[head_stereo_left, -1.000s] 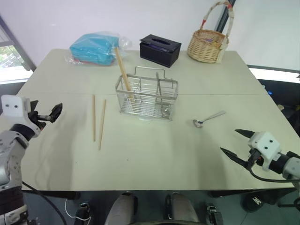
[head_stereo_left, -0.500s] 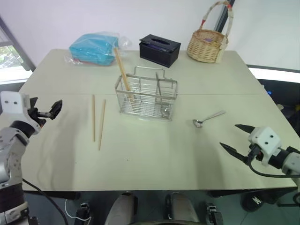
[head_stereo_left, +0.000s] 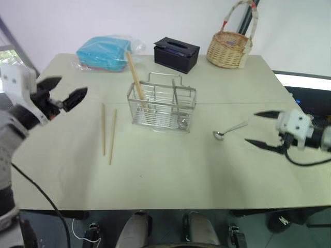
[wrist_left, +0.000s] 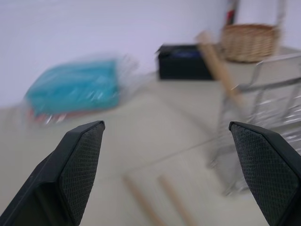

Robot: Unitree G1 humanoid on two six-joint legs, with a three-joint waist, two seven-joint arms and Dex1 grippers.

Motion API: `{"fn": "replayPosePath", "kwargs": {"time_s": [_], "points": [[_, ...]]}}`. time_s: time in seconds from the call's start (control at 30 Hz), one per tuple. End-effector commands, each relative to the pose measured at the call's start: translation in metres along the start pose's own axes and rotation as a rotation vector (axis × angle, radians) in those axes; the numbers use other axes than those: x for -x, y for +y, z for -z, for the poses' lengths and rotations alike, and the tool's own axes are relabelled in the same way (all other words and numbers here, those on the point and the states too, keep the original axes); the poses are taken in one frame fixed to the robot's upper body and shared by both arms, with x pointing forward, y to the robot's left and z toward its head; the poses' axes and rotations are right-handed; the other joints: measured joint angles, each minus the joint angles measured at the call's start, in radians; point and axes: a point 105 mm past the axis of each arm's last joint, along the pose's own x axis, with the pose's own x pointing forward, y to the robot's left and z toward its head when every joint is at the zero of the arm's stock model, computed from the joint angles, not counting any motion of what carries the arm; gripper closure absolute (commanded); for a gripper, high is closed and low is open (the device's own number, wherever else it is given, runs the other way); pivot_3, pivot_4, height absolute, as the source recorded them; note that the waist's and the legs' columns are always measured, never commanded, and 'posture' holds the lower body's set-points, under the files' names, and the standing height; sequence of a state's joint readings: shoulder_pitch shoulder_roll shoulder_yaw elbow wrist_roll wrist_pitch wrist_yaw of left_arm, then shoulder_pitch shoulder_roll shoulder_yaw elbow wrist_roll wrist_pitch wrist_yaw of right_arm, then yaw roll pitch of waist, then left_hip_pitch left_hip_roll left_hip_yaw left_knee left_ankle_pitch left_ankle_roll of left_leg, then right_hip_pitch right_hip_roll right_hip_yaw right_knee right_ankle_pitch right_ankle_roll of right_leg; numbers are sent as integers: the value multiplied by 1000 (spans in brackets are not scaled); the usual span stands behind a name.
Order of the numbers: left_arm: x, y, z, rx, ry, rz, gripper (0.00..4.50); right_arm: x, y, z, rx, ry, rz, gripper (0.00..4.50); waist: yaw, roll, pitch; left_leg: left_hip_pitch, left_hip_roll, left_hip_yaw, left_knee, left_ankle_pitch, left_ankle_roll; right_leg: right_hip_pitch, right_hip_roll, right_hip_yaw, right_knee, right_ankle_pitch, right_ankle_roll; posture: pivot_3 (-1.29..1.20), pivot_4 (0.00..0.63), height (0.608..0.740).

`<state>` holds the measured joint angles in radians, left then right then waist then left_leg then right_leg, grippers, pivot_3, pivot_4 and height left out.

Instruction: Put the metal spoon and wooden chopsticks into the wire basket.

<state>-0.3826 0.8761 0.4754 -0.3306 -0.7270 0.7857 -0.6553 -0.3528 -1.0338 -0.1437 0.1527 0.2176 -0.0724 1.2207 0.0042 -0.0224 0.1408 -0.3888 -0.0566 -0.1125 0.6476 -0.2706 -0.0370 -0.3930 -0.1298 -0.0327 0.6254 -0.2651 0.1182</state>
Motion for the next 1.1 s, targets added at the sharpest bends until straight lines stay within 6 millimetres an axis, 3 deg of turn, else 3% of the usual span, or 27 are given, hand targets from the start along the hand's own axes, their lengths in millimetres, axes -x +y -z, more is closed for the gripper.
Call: {"fn": "replayPosePath", "kwargs": {"time_s": [0.03,0.13,0.2,0.37,0.7,1.1], "points": [[-8,-44,-10,-29,36,304,0,-13,-8,-5,74,2,-129,43,-7,3,2,0,0,1,-1,0,0,0,1,0,-1,0,0,0,150,661],[-10,-75,-7,-40,96,538,0,-34,-19,-7,67,28,-277,43,-21,2,3,-1,0,0,-2,0,0,0,2,0,-4,0,0,0,150,661],[-11,-82,0,-48,130,610,0,-48,-25,-3,47,77,-354,43,-28,5,5,-1,0,1,-2,0,0,0,2,1,-5,1,1,0,150,661],[-18,-88,4,-49,140,656,0,-70,-28,14,100,245,-448,43,-22,4,6,-1,1,0,-3,0,0,0,6,1,-6,2,3,0,150,661],[-14,-91,0,-51,142,640,0,-87,-27,33,263,428,-473,43,-25,4,7,-1,-1,-2,-3,5,-8,-1,6,2,-4,3,3,0,150,661],[-14,-92,-5,-44,133,606,0,-104,-23,33,263,394,-419,43,-28,3,7,1,0,-3,-2,5,-8,-2,10,3,5,4,2,0,150,661]]}}
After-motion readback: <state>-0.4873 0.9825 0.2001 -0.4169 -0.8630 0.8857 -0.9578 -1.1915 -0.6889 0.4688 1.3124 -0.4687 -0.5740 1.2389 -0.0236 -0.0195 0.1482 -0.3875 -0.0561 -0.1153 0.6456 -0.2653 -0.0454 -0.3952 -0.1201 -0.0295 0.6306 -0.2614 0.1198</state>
